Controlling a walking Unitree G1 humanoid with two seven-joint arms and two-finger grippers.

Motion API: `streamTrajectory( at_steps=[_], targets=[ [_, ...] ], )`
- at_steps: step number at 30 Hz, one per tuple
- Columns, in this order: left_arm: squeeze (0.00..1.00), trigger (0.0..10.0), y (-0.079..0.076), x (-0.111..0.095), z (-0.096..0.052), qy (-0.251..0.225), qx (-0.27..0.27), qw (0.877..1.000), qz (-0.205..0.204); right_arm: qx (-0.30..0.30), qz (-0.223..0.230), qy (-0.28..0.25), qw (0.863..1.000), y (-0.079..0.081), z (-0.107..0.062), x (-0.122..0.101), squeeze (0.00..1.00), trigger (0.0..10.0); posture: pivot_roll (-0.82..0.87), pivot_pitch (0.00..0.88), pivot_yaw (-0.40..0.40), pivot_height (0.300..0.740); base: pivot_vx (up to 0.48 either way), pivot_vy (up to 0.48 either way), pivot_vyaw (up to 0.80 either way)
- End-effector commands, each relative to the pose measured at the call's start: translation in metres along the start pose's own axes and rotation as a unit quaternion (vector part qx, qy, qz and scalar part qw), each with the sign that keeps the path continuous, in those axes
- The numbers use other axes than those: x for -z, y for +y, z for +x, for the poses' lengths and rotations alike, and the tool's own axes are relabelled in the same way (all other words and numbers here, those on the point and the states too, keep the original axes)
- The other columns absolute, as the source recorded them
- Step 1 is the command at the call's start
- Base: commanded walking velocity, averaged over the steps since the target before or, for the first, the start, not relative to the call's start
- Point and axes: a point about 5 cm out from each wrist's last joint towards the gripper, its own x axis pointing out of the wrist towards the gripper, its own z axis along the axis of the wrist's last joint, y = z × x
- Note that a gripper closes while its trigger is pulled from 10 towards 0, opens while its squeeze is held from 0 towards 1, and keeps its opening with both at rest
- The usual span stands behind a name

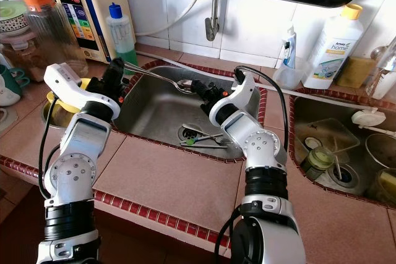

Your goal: Kitchen organization

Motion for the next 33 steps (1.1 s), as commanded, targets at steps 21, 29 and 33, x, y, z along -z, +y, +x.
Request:
streamTrajectory(
  at_steps=[21, 29, 33],
  targets=[
    [0.0, 10.0, 0.008, 0.02, -0.01, 0.032, -0.029, 0.999, 0.011, -0.02, 0.01, -0.009, 1.0, 0.01, 0.005, -0.005, 0.0, 0.0, 0.08, 0.035, -0.016, 0.74, 0.0, 0.0, 0.0],
    [1.0, 10.0, 0.011, 0.022, -0.011, 0.034, -0.033, 0.999, 0.013, -0.017, 0.009, -0.016, 1.0, 0.01, 0.005, -0.007, 0.0, 0.0, 0.08, 0.034, -0.015, 0.74, 0.0, 0.0, 0.0],
    [1.0, 10.0, 0.012, 0.022, -0.01, 0.036, -0.036, 0.999, 0.016, -0.014, 0.009, -0.018, 1.0, 0.009, 0.005, -0.007, 0.0, 0.0, 0.08, 0.035, -0.014, 0.74, 0.0, 0.0, 0.0]
  ],
)
